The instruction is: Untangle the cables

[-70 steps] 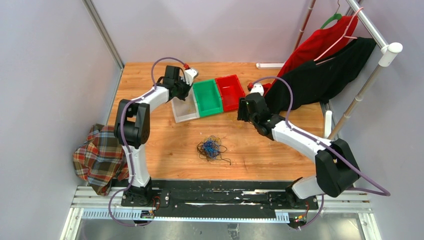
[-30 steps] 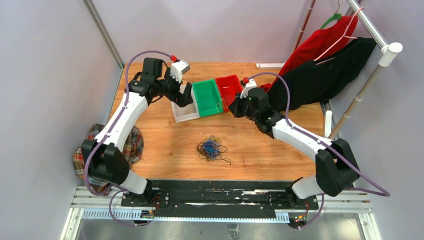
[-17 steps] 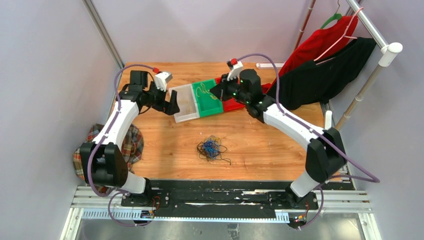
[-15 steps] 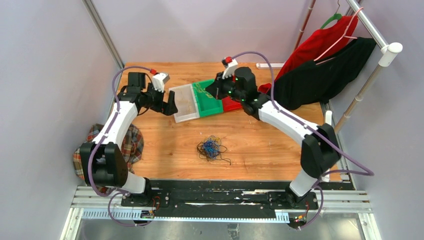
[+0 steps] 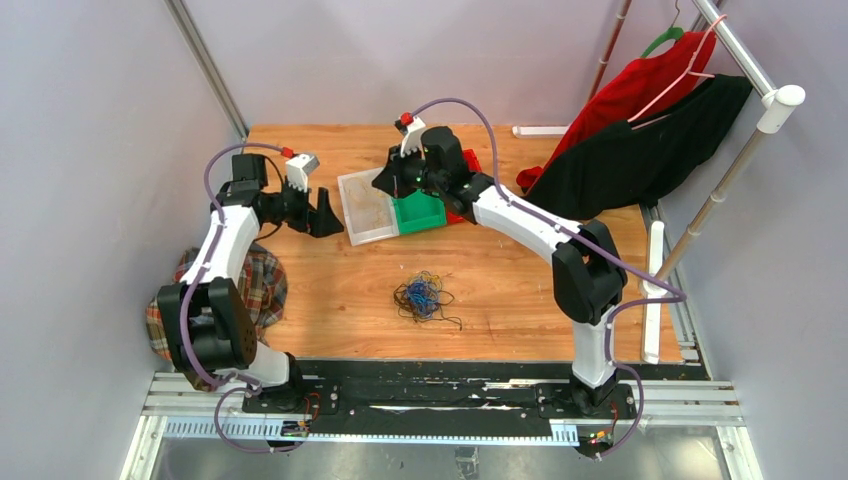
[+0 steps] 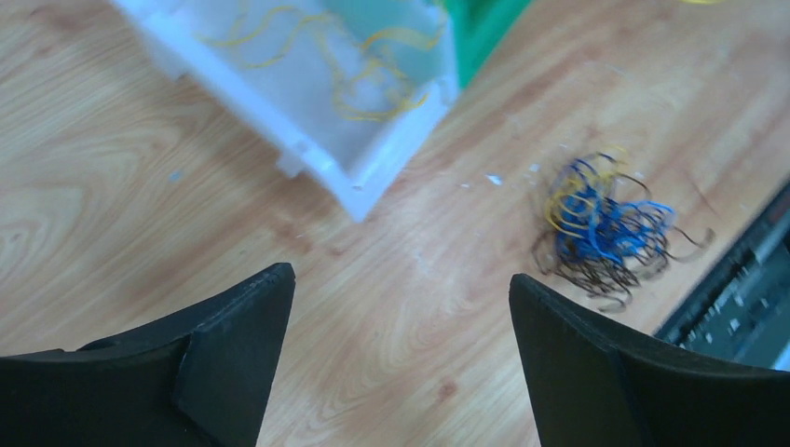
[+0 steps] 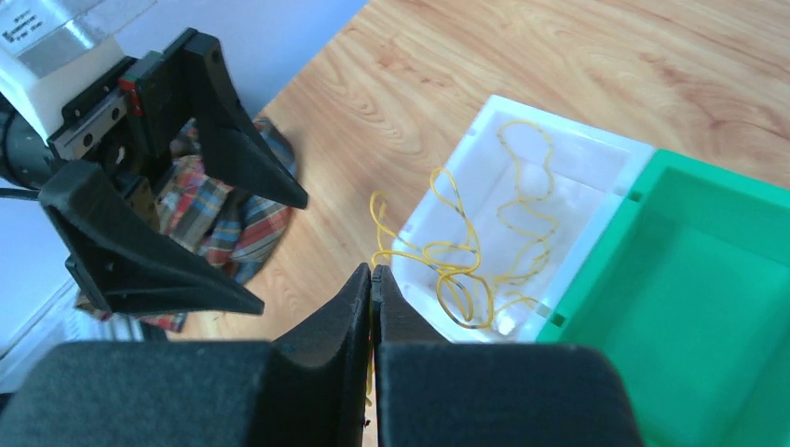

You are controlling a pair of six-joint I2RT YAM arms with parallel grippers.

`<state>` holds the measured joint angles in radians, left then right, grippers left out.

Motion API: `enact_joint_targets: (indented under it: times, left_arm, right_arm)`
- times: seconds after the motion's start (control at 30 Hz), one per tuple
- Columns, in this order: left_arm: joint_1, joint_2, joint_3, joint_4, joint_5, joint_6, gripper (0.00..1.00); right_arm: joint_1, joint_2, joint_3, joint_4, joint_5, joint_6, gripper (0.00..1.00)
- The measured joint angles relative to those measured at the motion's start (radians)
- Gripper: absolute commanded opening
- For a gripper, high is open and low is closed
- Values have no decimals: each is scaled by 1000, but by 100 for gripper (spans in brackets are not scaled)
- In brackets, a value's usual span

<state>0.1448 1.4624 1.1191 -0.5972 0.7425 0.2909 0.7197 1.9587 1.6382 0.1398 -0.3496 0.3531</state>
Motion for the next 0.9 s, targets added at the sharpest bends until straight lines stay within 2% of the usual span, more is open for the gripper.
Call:
enact_joint_targets:
  times: [0.23, 0.4, 0.6, 0.73, 0.77, 0.83, 0.9]
  left_arm:
    - [-2, -62, 30, -65, 201, 126, 87]
    - [-19, -90, 57, -70, 266, 152, 75]
    - [-57, -102, 29, -93, 312, 182, 71]
    - [-74, -113, 19, -148, 377, 226, 62]
    - [-78, -117, 14, -157, 392, 232, 58]
    - [-93, -134, -10, -176, 423, 248, 44]
    - [-106, -150, -33, -192, 432, 260, 22]
  right_arm:
    - [0, -26, -50, 44, -198, 67, 1]
    - [0, -85, -146, 122, -350, 156, 1]
    - [0, -153, -224, 248, -473, 264, 1]
    - [0, -171, -238, 328, -525, 322, 1]
    - [0, -173, -241, 340, -534, 333, 1]
    - [0, -177, -252, 375, -555, 357, 1]
    - [0, -179, -263, 403, -576, 375, 1]
